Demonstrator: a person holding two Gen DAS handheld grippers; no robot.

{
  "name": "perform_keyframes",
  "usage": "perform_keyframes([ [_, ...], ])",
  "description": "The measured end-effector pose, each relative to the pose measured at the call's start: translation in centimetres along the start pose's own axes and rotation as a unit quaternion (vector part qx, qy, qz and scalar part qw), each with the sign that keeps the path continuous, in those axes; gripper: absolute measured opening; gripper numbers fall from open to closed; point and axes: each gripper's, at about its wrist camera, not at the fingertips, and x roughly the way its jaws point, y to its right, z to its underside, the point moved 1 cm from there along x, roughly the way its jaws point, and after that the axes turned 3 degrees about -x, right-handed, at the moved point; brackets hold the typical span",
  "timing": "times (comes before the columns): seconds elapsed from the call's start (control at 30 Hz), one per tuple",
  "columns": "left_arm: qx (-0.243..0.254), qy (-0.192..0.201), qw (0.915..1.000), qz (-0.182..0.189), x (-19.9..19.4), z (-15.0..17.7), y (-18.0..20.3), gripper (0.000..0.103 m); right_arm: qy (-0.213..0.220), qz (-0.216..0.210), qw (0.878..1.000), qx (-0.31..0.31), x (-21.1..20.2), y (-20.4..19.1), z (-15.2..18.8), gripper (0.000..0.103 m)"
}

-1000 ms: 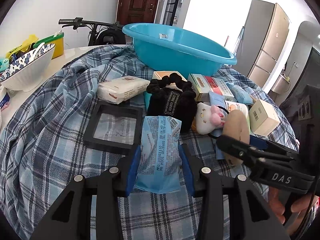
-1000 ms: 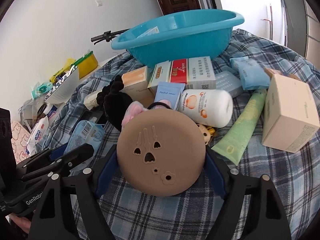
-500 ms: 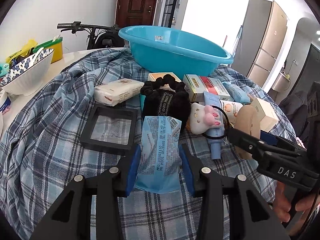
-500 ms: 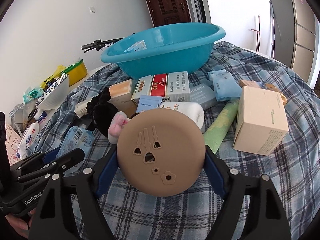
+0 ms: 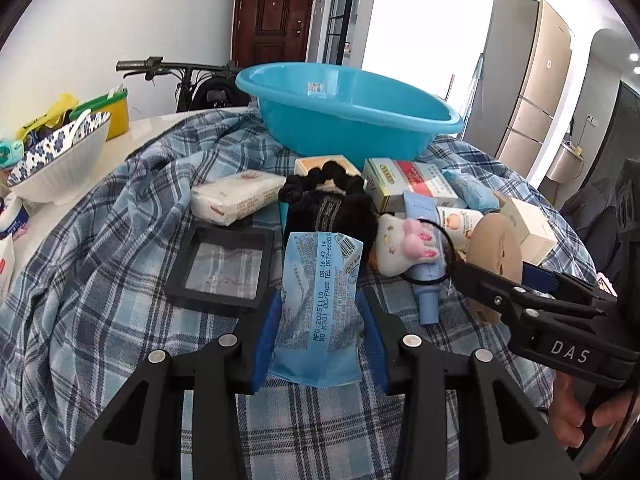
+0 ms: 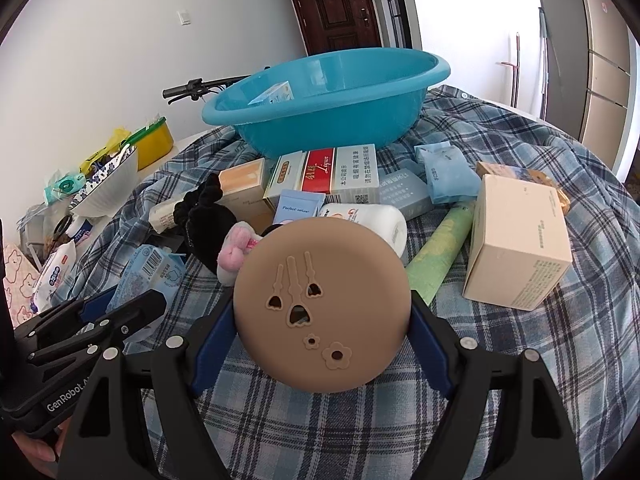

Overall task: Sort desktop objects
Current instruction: 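Lift the blue packet and tan pad and carry both over the teal basin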

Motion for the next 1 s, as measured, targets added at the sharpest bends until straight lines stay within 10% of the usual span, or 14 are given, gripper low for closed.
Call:
perform_keyframes([
  [0.6, 0.045, 0.110, 0.9929, -0.002, -5.5, -5.6, 2.3, 0.042, 0.083, 0.018, 0.996, -0.030, -5.2, -1.6, -4.8, 0.079],
  [1.0, 0.071, 0.232, 0.9701, -0.012, -13.3, -11.3, 4.8, 0.042, 0.217, 0.034, 0.974, -0.063, -14.1, -4.1, -10.7, 0.079],
])
